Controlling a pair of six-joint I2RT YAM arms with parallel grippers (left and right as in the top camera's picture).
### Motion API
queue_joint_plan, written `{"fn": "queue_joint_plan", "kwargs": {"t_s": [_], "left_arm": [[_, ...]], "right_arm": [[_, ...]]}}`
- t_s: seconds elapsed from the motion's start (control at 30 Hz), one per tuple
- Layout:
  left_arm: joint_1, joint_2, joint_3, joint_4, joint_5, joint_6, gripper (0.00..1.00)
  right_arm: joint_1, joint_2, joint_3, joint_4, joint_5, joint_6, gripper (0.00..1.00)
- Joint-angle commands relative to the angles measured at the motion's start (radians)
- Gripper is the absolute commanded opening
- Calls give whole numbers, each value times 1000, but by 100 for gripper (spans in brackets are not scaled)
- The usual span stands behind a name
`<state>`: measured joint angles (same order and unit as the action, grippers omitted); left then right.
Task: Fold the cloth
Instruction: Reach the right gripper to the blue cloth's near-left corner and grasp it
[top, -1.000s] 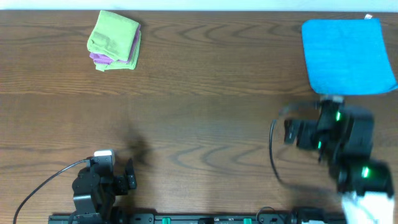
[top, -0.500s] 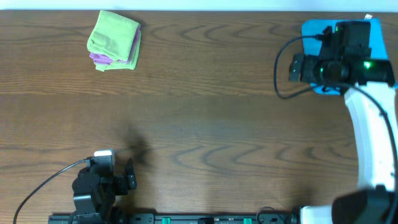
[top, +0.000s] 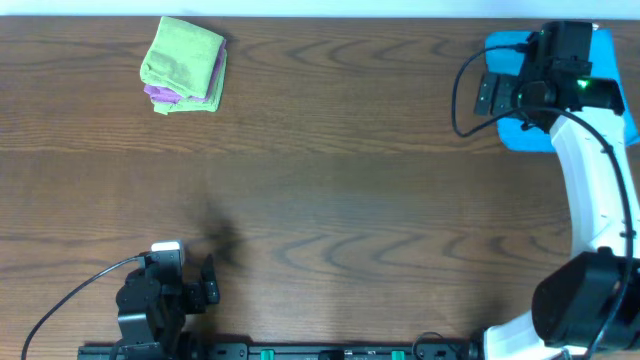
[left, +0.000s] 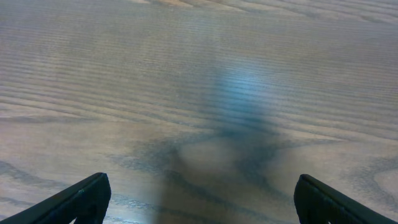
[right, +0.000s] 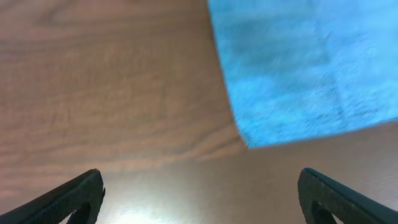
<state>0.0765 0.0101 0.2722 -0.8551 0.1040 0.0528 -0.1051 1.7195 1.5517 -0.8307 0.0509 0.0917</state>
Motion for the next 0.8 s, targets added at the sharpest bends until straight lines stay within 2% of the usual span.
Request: {"fn": "queue_joint_plan", "kwargs": {"t_s": [0.0,0.37,0.77], "left_arm": [[-5,-6,-31,-38,-10,15,95],[-5,-6,-31,-38,-10,15,95],[-5,-6,-31,-38,-10,15,95]], "right_arm": [[-27,44,5,42,46,-44,99],[-163,230,5,210,-42,-49,98],[-188,389,5,208,-157,-79,88]]}}
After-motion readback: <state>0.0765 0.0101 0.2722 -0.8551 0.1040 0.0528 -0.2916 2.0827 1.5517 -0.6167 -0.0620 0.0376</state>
